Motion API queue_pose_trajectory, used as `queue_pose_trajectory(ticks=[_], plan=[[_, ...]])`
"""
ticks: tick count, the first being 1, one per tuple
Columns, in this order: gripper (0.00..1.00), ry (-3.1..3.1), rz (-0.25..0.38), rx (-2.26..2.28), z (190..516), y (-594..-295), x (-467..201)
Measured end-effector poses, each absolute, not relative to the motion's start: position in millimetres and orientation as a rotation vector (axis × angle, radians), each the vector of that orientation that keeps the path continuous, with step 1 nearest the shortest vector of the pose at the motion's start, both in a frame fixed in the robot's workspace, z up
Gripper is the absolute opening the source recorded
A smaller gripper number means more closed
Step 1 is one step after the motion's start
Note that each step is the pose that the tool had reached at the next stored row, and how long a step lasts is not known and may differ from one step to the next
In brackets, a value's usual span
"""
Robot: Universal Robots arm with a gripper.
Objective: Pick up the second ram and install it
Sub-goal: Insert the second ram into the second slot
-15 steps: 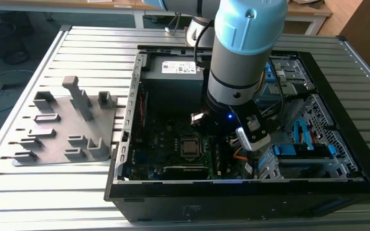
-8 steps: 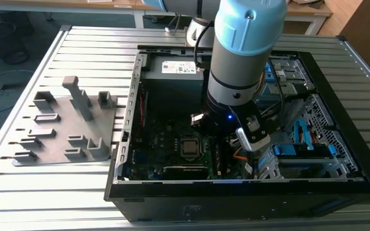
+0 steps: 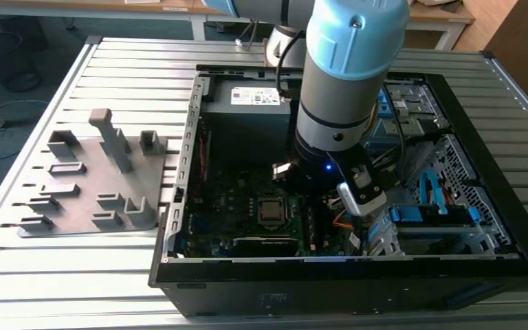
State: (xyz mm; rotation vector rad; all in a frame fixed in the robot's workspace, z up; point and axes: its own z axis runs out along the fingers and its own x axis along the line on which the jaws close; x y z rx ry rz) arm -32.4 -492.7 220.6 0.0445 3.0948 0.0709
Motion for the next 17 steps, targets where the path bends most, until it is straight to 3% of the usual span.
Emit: queue_pose_trajectory(ticks=[17], plan=[[0.14,3.096,0.083,0.002,216.7,-491.1,-32.3]])
